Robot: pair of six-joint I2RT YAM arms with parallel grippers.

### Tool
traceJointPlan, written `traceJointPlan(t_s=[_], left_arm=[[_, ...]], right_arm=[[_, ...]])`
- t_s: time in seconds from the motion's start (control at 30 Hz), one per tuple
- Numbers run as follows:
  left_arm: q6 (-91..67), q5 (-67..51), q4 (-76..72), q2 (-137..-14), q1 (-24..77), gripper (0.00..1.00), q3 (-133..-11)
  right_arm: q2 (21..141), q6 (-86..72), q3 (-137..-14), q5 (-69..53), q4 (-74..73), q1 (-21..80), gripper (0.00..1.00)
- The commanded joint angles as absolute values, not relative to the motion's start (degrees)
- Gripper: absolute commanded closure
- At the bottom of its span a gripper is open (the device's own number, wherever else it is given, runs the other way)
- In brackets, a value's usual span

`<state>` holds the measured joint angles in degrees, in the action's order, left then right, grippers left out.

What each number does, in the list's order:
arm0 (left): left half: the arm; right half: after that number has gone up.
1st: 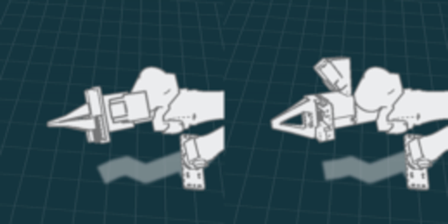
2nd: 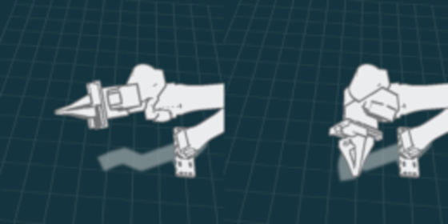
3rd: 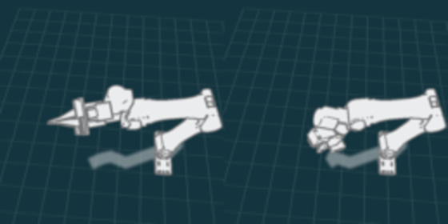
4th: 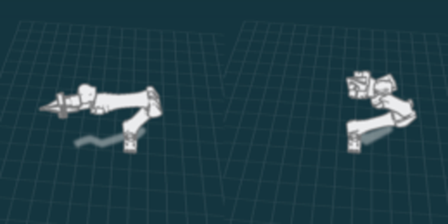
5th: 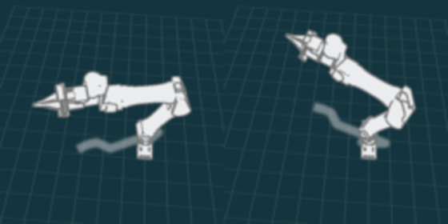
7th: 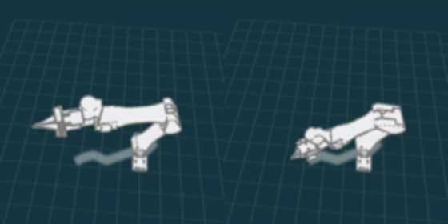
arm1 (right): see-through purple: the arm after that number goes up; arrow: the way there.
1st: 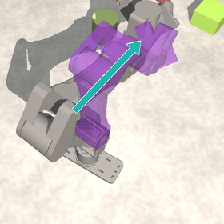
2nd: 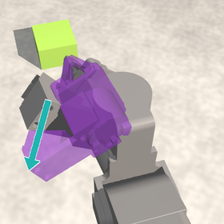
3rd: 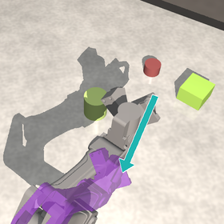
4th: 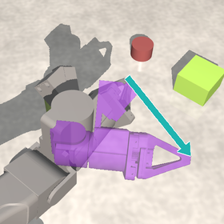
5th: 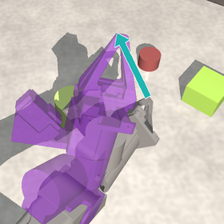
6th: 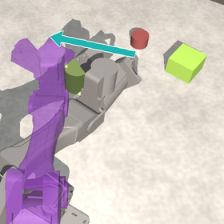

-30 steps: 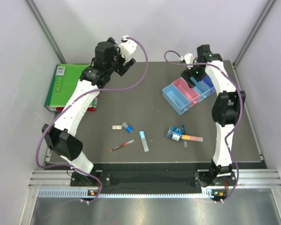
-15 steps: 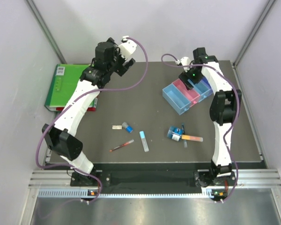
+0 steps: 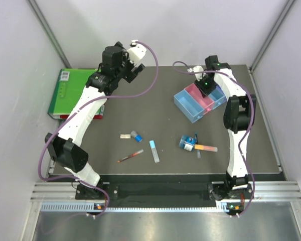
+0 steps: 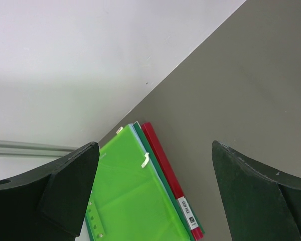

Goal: Sort the stationery into containers
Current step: Move the storage box to the center of the board.

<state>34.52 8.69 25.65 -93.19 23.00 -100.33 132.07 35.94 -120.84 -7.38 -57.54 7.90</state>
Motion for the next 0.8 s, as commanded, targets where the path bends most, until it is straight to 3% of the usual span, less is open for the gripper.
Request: traceJointPlan(t_s=[0.0,0.07,0.27,0.77], left_arm=[[34.3,9.3,23.2,-89.8,23.2,0.01,-99.5],[34.6,9.2,23.1,-89.8,23.2,0.01,-99.5],[35.5,8.8,23.0,-90.2,23.2,0.01,-99.6],[36.8,8.0,24.4,-90.7,23.2,0.01,-99.5]], right_arm=[[132.6,33.6,-123.5,-8.0,-57.5,9.4,0.75],[132.6,33.1,-123.3,-7.8,-57.6,9.8,0.77],[133.3,29.9,-123.4,-7.5,-58.5,11.1,0.99],[131.7,5.8,-121.2,-7.8,-53.4,14.4,1.0]])
